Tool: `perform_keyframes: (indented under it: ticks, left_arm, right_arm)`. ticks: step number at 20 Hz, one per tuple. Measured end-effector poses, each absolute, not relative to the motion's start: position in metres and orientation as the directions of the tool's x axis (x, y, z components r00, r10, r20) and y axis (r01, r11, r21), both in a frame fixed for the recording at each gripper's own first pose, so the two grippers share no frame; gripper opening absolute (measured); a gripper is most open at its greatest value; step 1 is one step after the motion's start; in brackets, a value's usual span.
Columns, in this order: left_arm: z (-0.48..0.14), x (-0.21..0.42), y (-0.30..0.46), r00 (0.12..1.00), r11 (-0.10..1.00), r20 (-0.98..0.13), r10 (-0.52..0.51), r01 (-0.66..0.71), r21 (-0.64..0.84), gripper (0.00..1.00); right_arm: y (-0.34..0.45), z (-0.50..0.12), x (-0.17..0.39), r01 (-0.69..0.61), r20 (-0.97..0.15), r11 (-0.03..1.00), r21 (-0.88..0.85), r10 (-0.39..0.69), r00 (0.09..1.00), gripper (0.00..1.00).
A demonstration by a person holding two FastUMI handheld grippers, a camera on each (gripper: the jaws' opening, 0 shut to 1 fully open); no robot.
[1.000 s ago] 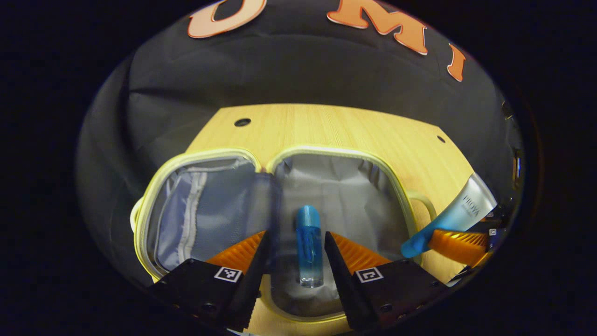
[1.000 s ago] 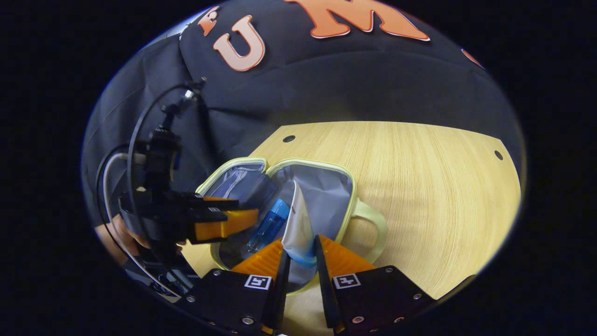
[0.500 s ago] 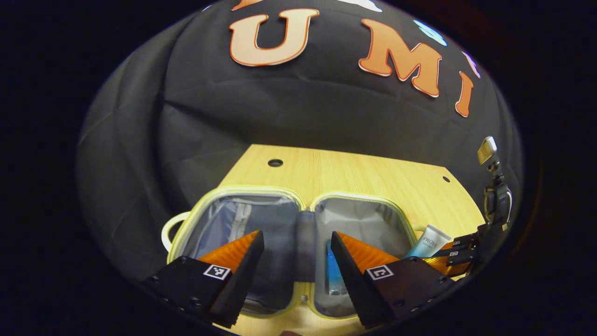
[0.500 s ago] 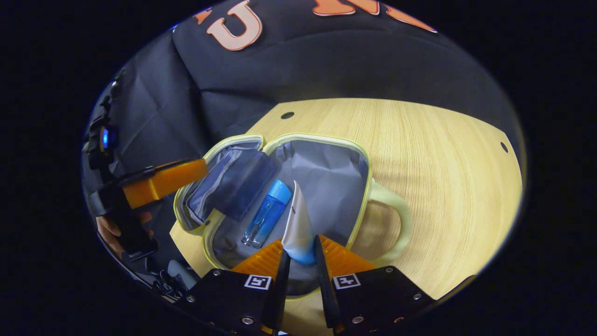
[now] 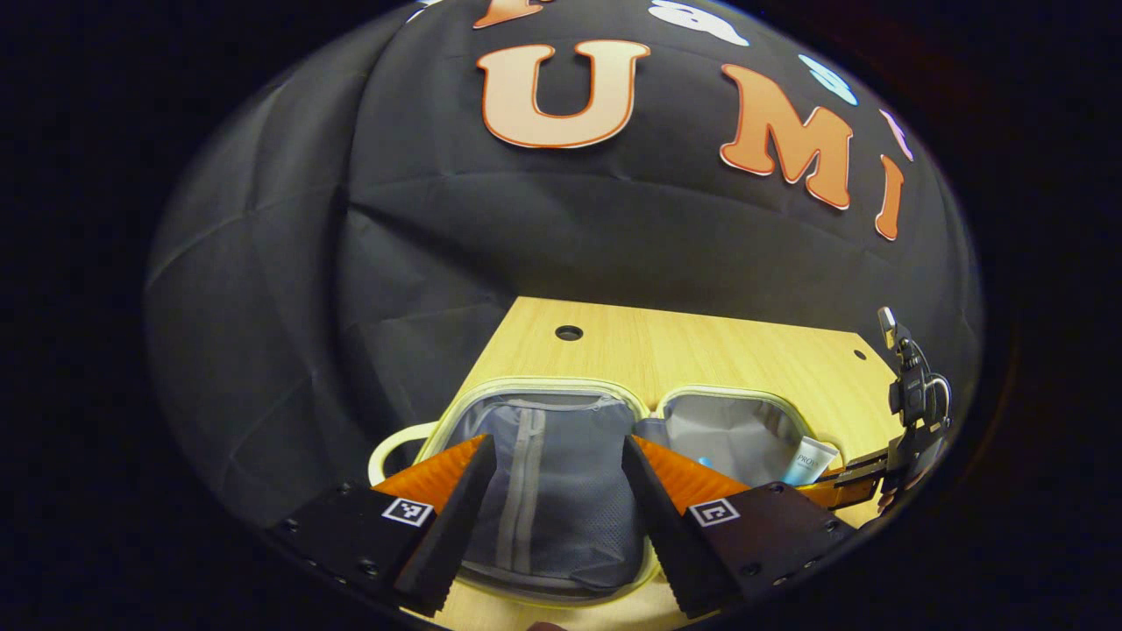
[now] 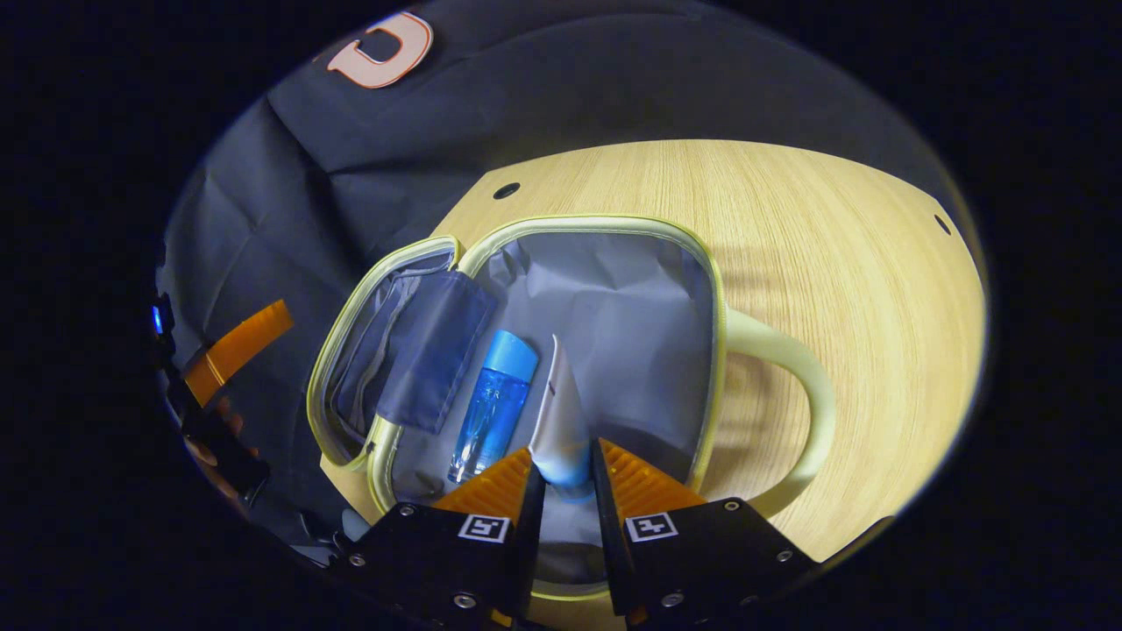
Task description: First open the suitcase, pack the skin care products into it, and then close the suitcase.
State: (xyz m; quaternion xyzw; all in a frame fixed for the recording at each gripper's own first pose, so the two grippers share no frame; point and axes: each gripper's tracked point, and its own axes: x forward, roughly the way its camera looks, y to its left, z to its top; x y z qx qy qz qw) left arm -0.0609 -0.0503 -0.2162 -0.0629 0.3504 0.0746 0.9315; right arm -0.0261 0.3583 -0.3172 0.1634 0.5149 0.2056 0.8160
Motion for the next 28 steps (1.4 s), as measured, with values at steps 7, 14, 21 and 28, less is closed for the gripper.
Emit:
perform_keyframes:
  ticks: [7,14,21,28]
  left_arm:
    - [-0.217,-0.07,-0.001,0.737,0.966,-0.655,0.163,-0.253,-0.044,0.9]
    - [-0.227,-0.081,0.045,0.712,0.935,-0.668,0.219,-0.348,-0.064,0.9]
    - [-0.239,-0.09,0.067,0.686,0.915,-0.687,0.24,-0.396,-0.076,0.9]
    - [-0.257,-0.104,0.09,0.635,0.865,-0.726,0.263,-0.489,-0.114,0.9]
  right_arm:
    - [0.359,-0.333,-0.007,-0.056,-0.811,0.885,0.463,0.448,0.377,0.34]
    - [0.353,-0.333,-0.005,-0.019,-0.826,0.907,0.42,0.391,0.406,0.34]
    - [0.336,-0.308,-0.005,-0.034,-0.802,0.909,0.416,0.384,0.457,0.35]
    - [0.292,-0.223,0.032,-0.03,-0.64,0.907,0.419,0.319,0.699,0.48]
